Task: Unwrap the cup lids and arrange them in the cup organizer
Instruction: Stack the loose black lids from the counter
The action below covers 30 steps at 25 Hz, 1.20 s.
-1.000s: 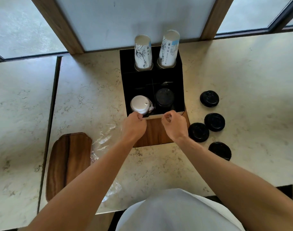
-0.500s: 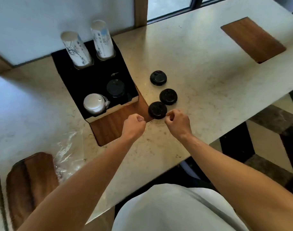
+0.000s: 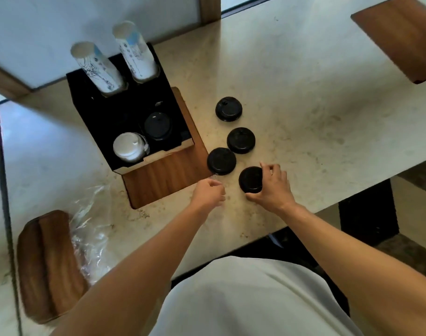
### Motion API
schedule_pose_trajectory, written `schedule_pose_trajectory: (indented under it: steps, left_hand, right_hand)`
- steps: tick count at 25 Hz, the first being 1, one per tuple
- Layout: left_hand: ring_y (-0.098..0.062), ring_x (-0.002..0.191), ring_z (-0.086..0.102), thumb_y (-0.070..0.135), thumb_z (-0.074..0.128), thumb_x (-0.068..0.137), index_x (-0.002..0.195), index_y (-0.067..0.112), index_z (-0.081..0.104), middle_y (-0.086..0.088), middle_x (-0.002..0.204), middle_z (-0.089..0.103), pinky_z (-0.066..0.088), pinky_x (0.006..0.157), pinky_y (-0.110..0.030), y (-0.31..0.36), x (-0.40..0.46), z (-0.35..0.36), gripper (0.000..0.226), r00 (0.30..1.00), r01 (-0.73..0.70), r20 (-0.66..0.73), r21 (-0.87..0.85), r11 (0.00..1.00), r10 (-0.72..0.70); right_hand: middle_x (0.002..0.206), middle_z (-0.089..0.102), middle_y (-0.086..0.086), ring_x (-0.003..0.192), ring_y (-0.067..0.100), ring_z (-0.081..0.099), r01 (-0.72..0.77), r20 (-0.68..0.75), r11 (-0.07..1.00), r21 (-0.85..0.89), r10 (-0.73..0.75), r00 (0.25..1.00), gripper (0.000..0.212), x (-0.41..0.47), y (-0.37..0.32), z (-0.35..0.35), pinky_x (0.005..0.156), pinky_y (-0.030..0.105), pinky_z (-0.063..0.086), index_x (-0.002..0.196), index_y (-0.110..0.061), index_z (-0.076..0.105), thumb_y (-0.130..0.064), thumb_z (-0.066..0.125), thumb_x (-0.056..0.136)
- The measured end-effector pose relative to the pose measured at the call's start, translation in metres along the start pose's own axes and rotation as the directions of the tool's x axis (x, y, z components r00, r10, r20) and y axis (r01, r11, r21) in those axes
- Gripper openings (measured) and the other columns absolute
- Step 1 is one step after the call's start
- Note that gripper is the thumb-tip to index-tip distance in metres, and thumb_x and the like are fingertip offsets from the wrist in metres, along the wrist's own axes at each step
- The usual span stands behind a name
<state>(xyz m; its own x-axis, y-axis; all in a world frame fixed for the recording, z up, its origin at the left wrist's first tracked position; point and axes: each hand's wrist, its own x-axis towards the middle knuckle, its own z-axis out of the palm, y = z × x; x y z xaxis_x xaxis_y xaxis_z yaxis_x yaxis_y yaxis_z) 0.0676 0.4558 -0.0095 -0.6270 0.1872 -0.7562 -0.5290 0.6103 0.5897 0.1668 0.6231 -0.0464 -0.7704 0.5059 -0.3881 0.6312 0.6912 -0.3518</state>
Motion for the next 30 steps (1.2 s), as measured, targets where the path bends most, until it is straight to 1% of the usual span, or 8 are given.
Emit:
schedule_pose_trajectory:
  steps: [3, 6, 11, 15, 18, 22, 25, 30]
  left_hand:
    - [-0.020, 0.077, 0.072, 0.010, 0.059, 0.096, 0.093, 0.012, 0.067, -0.010, 0.090, 0.072, 0.062, 0.064, -0.029, -0.001, -0.003, 0.007, 0.009, 0.993, 0.118, 0.019, -0.150, 0.982, -0.116]
    - [-0.028, 0.090, 0.073, 0.027, 0.064, 0.097, 0.107, 0.010, 0.066, -0.015, 0.101, 0.073, 0.063, 0.075, -0.037, -0.001, -0.007, 0.005, 0.020, 0.976, 0.216, 0.068, -0.258, 0.942, -0.205]
    - [-0.032, 0.110, 0.070, 0.033, 0.064, 0.095, 0.125, 0.015, 0.066, -0.015, 0.116, 0.074, 0.060, 0.089, -0.046, -0.012, -0.010, -0.009, 0.035, 0.944, 0.240, 0.324, -0.561, 0.792, -0.057]
    - [-0.033, 0.107, 0.070, 0.019, 0.062, 0.095, 0.124, 0.011, 0.067, -0.014, 0.111, 0.075, 0.060, 0.083, -0.041, -0.018, -0.009, -0.024, 0.031, 0.964, 0.200, 0.264, -0.714, 0.671, -0.006]
    - [-0.033, 0.100, 0.074, 0.010, 0.059, 0.096, 0.122, 0.007, 0.066, -0.018, 0.110, 0.075, 0.061, 0.080, -0.042, -0.019, -0.001, -0.045, 0.028, 0.980, 0.175, 0.195, -0.764, 0.621, -0.036]
    - [-0.034, 0.102, 0.073, 0.005, 0.061, 0.095, 0.119, 0.005, 0.065, -0.019, 0.108, 0.076, 0.062, 0.082, -0.042, -0.018, 0.008, -0.069, 0.025, 0.984, 0.173, 0.163, -0.806, 0.566, -0.069]
    - [-0.040, 0.113, 0.067, 0.007, 0.061, 0.094, 0.124, 0.004, 0.061, -0.022, 0.116, 0.073, 0.060, 0.089, -0.047, -0.015, 0.012, -0.079, 0.030, 0.977, 0.211, 0.194, -0.844, 0.493, -0.086]
    - [-0.042, 0.115, 0.066, 0.013, 0.057, 0.095, 0.127, 0.003, 0.060, -0.025, 0.121, 0.070, 0.058, 0.092, -0.050, -0.012, 0.018, -0.087, 0.033, 0.972, 0.232, 0.228, -0.869, 0.438, -0.062]
  right_hand:
    - [0.145, 0.044, 0.012, 0.129, 0.033, 0.041, 0.068, 0.006, 0.998, -0.003, -0.068, 0.998, 0.106, 0.007, 0.004, 0.001, 0.105, 0.044, 0.043, 0.156, -0.014, 0.031, -0.052, 0.084, 0.072]
    - [0.143, 0.045, 0.011, 0.126, 0.030, 0.040, 0.159, -0.016, 0.984, 0.083, -0.158, 0.987, 0.108, 0.004, 0.002, -0.005, 0.106, 0.042, 0.042, 0.157, -0.013, 0.030, -0.048, 0.087, 0.072]
    - [0.145, 0.040, 0.005, 0.130, 0.021, 0.036, 0.361, 0.034, 0.889, 0.282, -0.385, 0.922, 0.114, -0.011, -0.025, -0.010, 0.109, 0.033, 0.040, 0.162, -0.019, 0.020, -0.042, 0.089, 0.073]
    - [0.145, 0.041, 0.002, 0.132, 0.018, 0.043, 0.382, 0.137, 0.857, 0.345, -0.449, 0.883, 0.111, -0.008, -0.059, -0.007, 0.114, 0.033, 0.042, 0.162, -0.023, 0.021, -0.043, 0.088, 0.076]
    - [0.146, 0.042, 0.000, 0.131, 0.014, 0.044, 0.297, 0.195, 0.847, 0.441, -0.413, 0.890, 0.098, 0.006, -0.076, -0.004, 0.111, 0.033, 0.042, 0.160, -0.023, 0.029, -0.053, 0.080, 0.082]
    - [0.136, 0.046, 0.005, 0.126, 0.020, 0.048, 0.148, 0.029, 0.923, 0.355, -0.169, 0.985, 0.060, 0.037, -0.079, -0.005, 0.111, 0.035, 0.044, 0.152, -0.017, 0.046, -0.036, 0.065, 0.098]
    - [0.131, 0.049, 0.008, 0.120, 0.026, 0.055, 0.160, -0.019, 0.951, 0.266, -0.161, 0.987, 0.053, 0.053, -0.084, -0.005, 0.110, 0.039, 0.049, 0.147, -0.014, 0.052, -0.016, 0.067, 0.096]
    - [0.127, 0.053, 0.007, 0.109, 0.026, 0.062, 0.153, -0.023, 0.959, 0.239, -0.152, 0.988, 0.045, 0.069, -0.088, -0.007, 0.099, 0.039, 0.056, 0.138, -0.012, 0.060, -0.020, 0.071, 0.095]
